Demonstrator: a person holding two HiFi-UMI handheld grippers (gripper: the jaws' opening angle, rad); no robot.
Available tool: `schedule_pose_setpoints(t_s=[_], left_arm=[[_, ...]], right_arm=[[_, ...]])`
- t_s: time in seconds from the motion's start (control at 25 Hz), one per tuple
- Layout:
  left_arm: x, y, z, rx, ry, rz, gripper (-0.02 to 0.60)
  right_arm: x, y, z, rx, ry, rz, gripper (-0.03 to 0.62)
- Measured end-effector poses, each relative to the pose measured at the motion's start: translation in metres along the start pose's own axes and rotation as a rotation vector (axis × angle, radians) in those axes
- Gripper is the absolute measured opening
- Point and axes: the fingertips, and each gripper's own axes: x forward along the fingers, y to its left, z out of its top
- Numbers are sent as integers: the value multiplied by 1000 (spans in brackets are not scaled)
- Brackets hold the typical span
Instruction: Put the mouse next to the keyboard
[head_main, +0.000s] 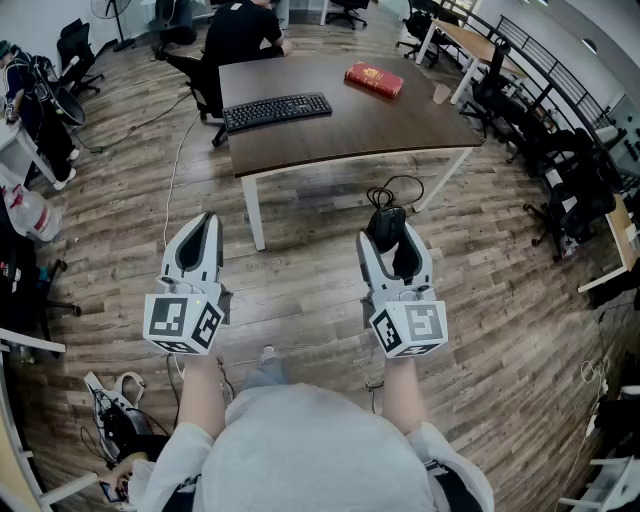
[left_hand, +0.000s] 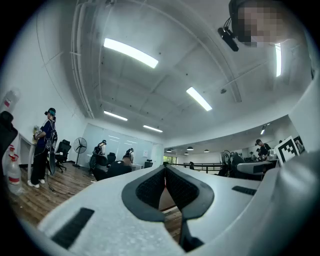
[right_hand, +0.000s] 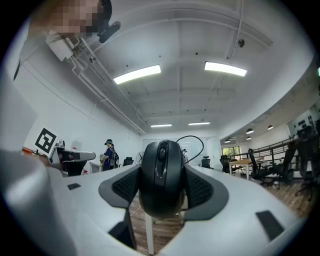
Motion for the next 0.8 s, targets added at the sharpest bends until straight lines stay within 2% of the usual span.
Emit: schedule_pose_setpoints(t_s=[0.44,0.8], left_arm=[[15,19,2,-6,-5,6,11],[36,52,1,-6,-17,4,11]], right_arm=[[25,3,-1,0,-5,0,256],[57,5,-5,29,-33,-21,256]])
